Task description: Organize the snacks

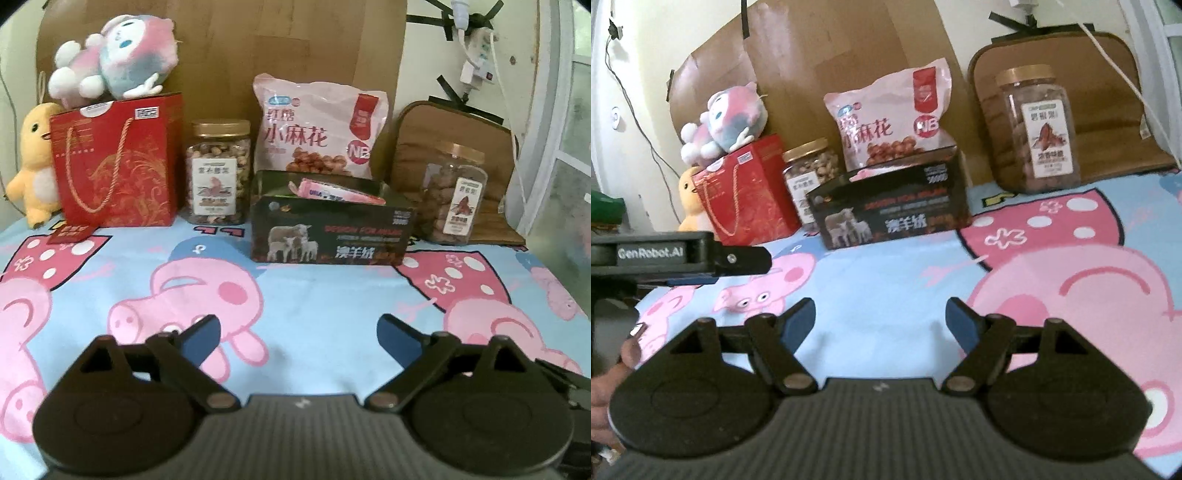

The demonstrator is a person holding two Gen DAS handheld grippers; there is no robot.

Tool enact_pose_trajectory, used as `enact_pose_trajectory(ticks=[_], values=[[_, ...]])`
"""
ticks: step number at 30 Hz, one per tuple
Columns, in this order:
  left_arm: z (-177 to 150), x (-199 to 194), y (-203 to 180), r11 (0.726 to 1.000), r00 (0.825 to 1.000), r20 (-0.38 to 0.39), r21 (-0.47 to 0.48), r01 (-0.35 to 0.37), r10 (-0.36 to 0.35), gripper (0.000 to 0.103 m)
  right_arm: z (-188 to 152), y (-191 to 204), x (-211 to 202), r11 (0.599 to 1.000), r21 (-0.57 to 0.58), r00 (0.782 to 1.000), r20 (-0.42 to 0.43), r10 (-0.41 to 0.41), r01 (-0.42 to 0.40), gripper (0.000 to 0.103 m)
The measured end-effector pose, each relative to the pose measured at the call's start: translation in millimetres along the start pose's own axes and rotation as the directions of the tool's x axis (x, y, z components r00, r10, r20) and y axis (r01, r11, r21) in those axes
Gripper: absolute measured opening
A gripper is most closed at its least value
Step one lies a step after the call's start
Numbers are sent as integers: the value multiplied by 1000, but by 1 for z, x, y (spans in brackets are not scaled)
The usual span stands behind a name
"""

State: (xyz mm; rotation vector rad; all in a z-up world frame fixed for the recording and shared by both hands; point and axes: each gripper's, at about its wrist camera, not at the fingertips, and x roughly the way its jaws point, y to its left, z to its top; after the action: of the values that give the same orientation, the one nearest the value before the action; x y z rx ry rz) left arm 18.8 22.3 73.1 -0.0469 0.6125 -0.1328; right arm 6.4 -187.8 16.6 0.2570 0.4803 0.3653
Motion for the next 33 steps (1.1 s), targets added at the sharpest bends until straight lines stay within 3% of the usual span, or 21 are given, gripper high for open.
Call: enact_pose_trajectory(ticks=[5, 22, 33], values=[[-6, -4, -3, 999, 1000, 0, 20, -29, 29, 103, -4, 6, -6, 1000, 3, 1000, -8, 12, -12, 80], [-15, -13, -7, 993, 994, -8, 51, -106, 107, 103, -4, 17, -20, 1000, 13, 1000, 2, 15, -15, 80], [-21, -17, -8, 993, 993, -1, 42, -115, 115, 103, -6, 18, -26, 999, 43, 1000, 13, -6, 5, 83]])
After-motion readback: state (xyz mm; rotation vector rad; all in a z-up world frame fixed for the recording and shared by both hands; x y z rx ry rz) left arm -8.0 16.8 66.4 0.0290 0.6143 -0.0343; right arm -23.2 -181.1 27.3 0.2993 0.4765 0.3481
